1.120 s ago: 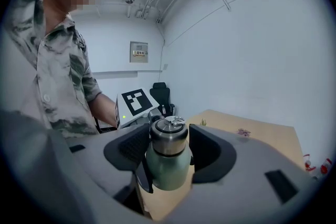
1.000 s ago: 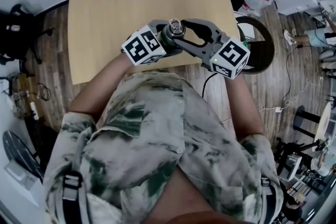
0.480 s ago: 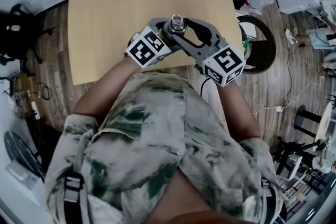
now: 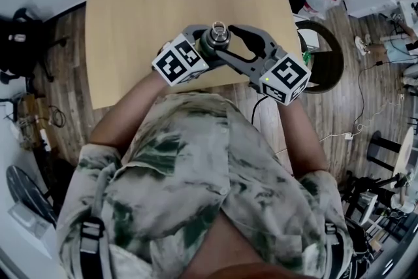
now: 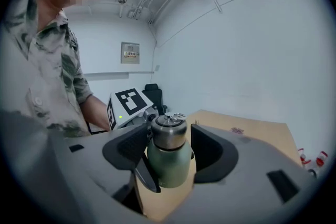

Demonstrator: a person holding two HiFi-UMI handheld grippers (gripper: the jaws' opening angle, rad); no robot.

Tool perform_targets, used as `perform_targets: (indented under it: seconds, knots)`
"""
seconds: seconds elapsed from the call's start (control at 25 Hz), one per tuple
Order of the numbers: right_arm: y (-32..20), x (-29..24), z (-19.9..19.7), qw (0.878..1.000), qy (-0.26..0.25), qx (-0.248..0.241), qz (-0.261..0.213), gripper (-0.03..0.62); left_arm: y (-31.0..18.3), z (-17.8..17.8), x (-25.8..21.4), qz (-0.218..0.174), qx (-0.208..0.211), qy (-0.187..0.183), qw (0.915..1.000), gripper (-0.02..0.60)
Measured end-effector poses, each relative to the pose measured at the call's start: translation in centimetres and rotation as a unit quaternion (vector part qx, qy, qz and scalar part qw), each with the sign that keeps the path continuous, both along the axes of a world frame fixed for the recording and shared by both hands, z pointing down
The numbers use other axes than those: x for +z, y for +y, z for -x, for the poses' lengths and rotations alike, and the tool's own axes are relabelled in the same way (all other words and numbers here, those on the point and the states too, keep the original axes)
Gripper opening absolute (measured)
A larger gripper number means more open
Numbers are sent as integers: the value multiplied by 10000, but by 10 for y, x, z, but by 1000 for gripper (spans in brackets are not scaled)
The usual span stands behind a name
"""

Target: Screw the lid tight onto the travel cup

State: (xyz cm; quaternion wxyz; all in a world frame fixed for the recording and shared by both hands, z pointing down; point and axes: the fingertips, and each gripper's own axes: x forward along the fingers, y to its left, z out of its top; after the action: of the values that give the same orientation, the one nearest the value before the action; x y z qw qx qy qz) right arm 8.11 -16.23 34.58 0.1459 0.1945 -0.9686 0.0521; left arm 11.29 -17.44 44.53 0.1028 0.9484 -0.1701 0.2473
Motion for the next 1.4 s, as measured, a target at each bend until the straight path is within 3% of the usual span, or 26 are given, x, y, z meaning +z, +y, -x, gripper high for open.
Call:
perform_targets:
  seconds: [0.16, 0.52, 0.72, 1.2, 1.4]
  knots:
    - [2, 3, 6, 9984, 157, -550, -35, 275, 5, 4, -2, 22, 240, 71, 9997, 382]
    - [11, -1, 9, 9934, 97, -1131, 162, 252, 20, -6, -4, -15, 710, 124, 9974, 382]
    - [6, 2, 11, 9969, 153, -774, 19, 247, 14, 0, -4, -51, 453, 26, 9990, 382]
    - [-3, 4, 13, 9980, 41, 622, -69, 247, 3, 4, -2, -48, -142, -1, 9999, 382]
    - [1, 4, 10, 9993, -80, 369, 14, 258, 9, 0, -4, -23, 133, 68, 9999, 382]
